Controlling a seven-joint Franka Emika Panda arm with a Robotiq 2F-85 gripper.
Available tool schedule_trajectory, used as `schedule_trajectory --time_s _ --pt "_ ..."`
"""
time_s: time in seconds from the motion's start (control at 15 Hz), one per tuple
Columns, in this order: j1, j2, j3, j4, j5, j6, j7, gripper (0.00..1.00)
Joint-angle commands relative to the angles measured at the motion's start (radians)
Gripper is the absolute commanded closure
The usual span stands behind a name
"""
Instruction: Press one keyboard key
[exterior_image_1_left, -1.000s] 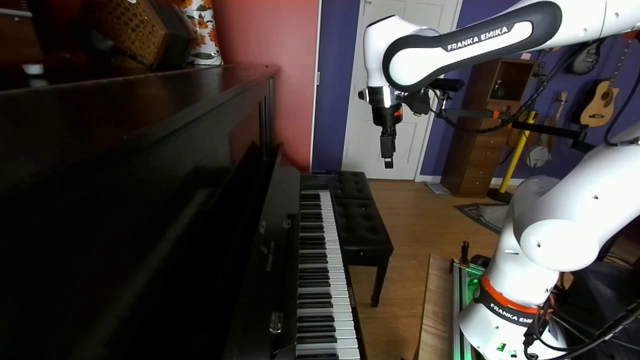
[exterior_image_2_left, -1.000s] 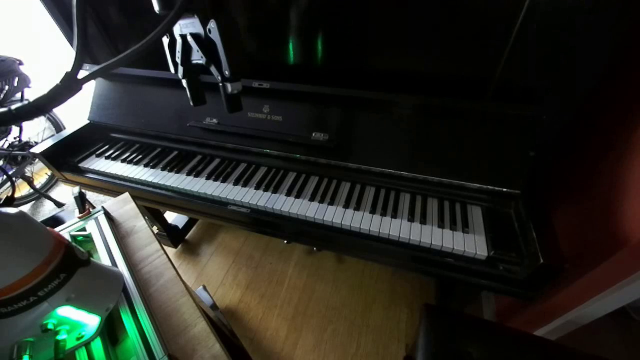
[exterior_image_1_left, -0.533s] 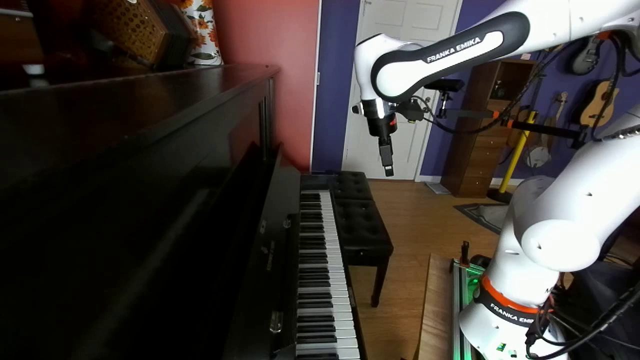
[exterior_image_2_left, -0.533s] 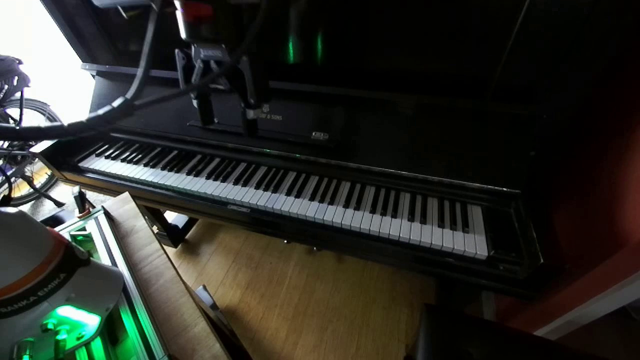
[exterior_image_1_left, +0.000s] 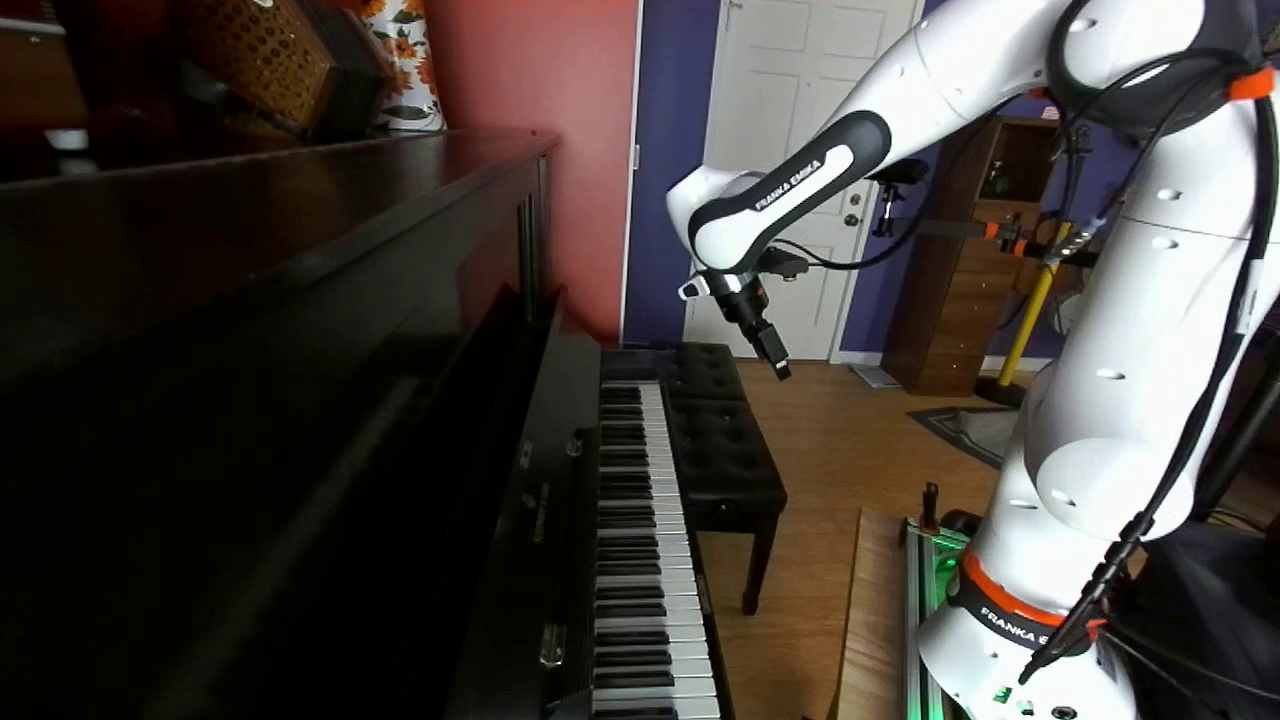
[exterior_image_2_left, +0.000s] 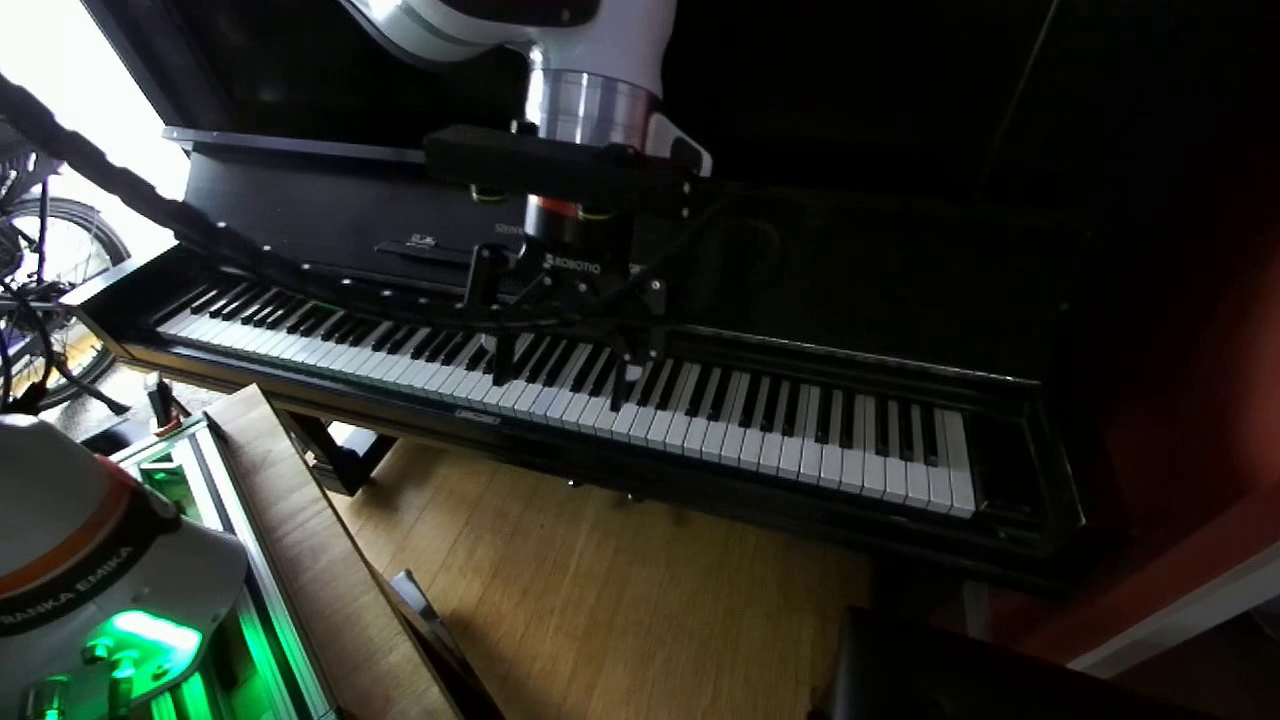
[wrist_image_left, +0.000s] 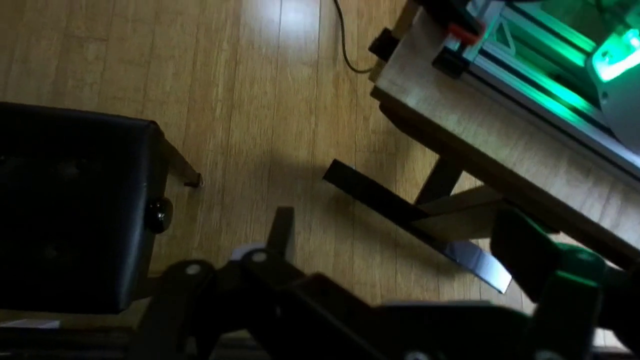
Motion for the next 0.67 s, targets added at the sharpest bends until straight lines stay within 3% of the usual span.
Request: schedule_trajectory --time_s 0.0,0.07,0.13,0.6 --pt "-0.036 0.130 0.006 0.066 -0.130 0.029 -0.124 0.00" --pt "-0.046 0.155 0.005 0.079 -0.154 0.040 -0.143 0.00" --pt "-0.039 0.096 0.018 0.044 -0.103 0.016 -0.088 0.00" --pt "-0.053 0.152 0.019 0.080 -0.136 0.026 -0.124 0.00"
